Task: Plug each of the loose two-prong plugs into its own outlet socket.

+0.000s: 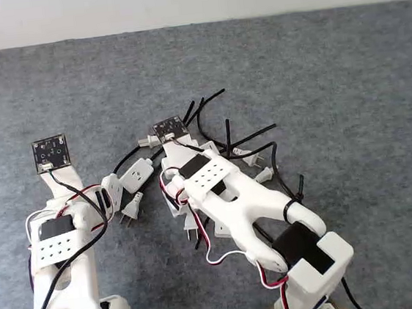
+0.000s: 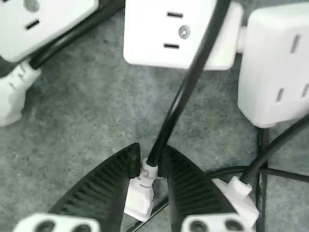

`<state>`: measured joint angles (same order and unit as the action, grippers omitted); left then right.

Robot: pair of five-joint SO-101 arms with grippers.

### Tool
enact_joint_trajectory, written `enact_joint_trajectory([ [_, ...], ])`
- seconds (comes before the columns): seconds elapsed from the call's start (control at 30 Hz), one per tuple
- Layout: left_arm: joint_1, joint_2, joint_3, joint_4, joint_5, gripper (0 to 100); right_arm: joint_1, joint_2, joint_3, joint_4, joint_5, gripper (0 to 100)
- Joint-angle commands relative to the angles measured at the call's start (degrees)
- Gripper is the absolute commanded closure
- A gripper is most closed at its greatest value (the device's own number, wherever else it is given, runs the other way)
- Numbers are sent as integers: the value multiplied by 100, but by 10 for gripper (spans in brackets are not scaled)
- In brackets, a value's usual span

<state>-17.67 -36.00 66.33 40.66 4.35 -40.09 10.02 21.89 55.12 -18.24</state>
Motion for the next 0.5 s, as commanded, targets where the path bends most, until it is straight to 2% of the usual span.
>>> enact_joint_trajectory([
  [0.0,18,-62,-22,-220,-44,852,48,-444,-299,127,-62,894],
  [0.47,18,-62,31,-246,-44,852,48,-418,-264,242,-53,902],
])
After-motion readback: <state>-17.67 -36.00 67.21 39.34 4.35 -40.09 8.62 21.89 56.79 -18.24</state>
